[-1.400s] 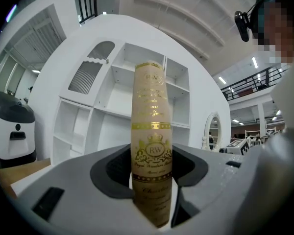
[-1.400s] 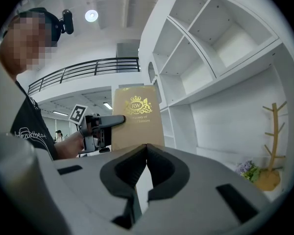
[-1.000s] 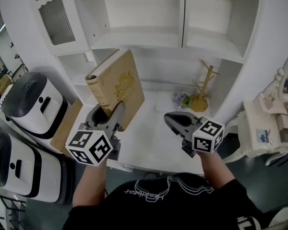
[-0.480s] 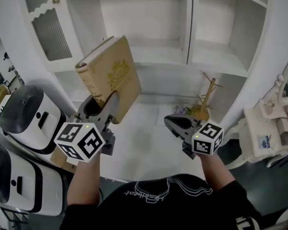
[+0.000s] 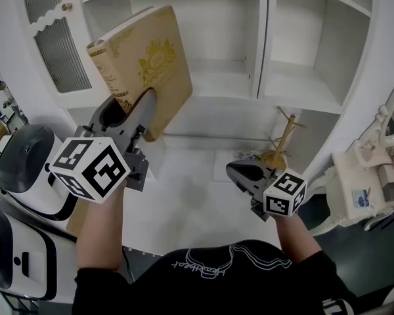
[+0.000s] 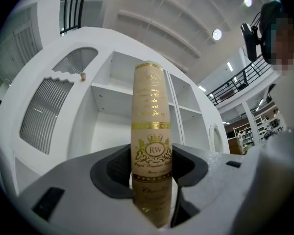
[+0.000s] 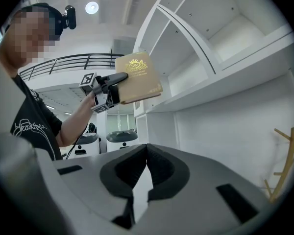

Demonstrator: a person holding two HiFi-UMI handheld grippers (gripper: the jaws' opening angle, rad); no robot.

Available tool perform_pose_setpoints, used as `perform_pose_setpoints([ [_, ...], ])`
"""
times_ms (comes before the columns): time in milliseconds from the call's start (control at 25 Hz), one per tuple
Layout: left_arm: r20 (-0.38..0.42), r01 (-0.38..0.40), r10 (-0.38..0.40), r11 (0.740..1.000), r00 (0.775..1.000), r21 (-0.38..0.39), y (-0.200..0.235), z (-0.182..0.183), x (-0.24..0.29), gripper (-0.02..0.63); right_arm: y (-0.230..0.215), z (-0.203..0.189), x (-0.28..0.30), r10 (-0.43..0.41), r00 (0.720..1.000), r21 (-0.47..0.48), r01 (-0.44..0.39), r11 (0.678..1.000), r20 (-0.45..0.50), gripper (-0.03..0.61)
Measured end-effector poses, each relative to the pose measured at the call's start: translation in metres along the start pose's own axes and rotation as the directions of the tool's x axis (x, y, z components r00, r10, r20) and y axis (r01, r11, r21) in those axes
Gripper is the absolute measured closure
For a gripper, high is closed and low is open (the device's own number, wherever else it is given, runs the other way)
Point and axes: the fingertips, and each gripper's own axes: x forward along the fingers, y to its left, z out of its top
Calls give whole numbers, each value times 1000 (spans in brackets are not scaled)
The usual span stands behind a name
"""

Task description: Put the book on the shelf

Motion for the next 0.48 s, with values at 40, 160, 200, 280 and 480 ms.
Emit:
perform_pose_setpoints([
  [40,4,-2,2,1000,1000,11,2,3,4,414,-2,-1,0,-2,1000,3,2,1000,1,572],
  [160,-1,-15,15,999,1000,31,12,6,18,414,-7,0,1,-9,1000,5,9,1000,5,572],
  [200,-4,-21,22,999,1000,34,17,6,23,414,-9,1,1,-12,1000,3,12,1000,5,572],
  [280,-11,-40,40,998,999,38,27,5,32,414,-11,4,1,-19,1000,-4,19,1000,4,572],
  [480,-41,-89,90,996,995,24,55,-3,56,414,-19,7,0,-37,999,-17,37,999,9,572],
])
